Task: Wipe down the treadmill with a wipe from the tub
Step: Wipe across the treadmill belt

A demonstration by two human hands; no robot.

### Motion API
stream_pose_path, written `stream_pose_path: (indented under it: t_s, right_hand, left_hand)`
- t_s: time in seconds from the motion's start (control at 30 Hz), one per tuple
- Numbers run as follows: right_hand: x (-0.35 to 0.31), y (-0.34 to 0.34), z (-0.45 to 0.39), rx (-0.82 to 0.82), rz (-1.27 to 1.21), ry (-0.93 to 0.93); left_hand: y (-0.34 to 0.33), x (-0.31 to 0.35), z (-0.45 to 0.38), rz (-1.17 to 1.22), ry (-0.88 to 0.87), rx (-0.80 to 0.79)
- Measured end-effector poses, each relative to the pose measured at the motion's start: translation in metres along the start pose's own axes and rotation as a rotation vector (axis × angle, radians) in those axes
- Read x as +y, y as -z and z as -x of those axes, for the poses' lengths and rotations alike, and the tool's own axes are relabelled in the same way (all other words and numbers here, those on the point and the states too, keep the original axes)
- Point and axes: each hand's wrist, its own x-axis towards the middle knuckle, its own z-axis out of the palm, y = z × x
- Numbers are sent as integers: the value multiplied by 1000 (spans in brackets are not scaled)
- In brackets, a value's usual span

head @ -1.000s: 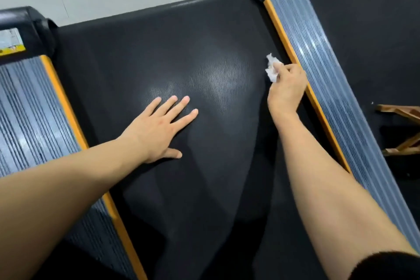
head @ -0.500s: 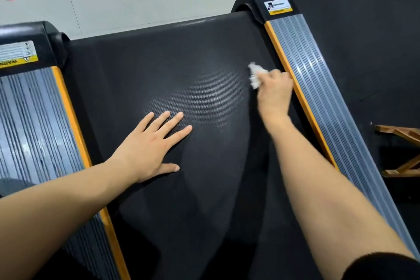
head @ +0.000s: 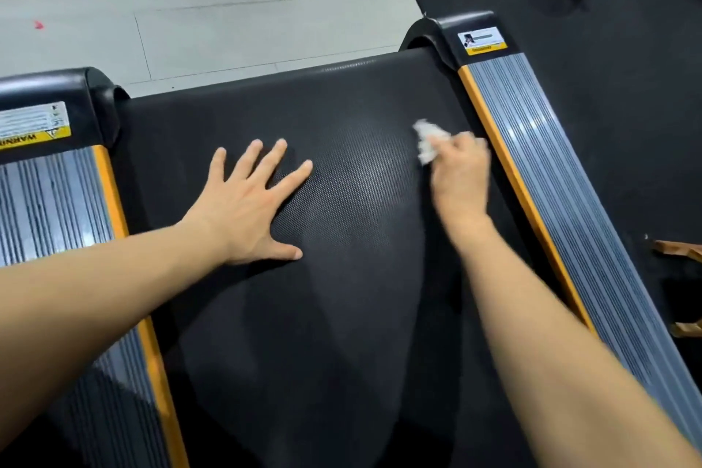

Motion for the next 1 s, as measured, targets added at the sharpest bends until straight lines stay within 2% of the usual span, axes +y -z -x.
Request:
stream_pose_path:
  t_s: [0.07, 0.13, 0.17, 0.2, 0.3, 0.37, 0.4, 0.47, 0.53, 0.6, 0.63, 0.67, 0.7, 0.8, 0.87, 0.93, 1.0]
  right_hand:
    - [25, -10, -15, -16, -20, -256]
    - [12, -15, -19, -11, -52, -422]
    - [-5, -12, -18, 0, -67, -420]
    - [-28, -10, -14, 20, -98, -334]
    - [-108, 1, 4, -32, -276, 51]
    - [-125, 2, -1, -80, -285, 256]
    - [-112, -5, -11, -91, -237, 300]
    - [-66, -21, -39, -68, -93, 207]
    - [-19, -27, -64, -31, 22, -58]
    - [-11, -26, -75, 22, -7, -286]
    - [-23, -23, -75, 20, -12, -344]
    - [-43, -21, -70, 23, -30, -319]
    - [-70, -16, -63, 25, -78, -216]
    - [-136, -7, -24, -157, -261, 194]
    - [-125, -9, -24, -218, -308, 353]
    - [-81, -25, -50, -159, -179, 295]
    - [-32, -35, -77, -123, -13, 36]
  left_hand:
    - [8, -9, -13, 1, 56, -31]
    - [9, -16, -21, 62, 105, -82]
    - [7, -18, -23, 92, 121, -106]
    - [4, -18, -25, 105, 130, -118]
    - [1, -16, -30, 114, 125, -142]
    - [3, -16, -30, 138, 130, -159]
    - [3, -17, -30, 146, 134, -165]
    - [3, -17, -30, 150, 137, -167]
    - [4, -17, -30, 146, 142, -179]
    - [5, -16, -30, 150, 147, -197]
    - [6, -16, -30, 150, 146, -202]
    - [6, -15, -30, 148, 147, -204]
    - [6, -15, -30, 146, 152, -205]
    - [8, -15, -30, 149, 156, -228]
    - [9, -14, -30, 147, 157, -240]
    - [9, -13, -31, 149, 159, -234]
    - [10, -14, -30, 147, 160, -236]
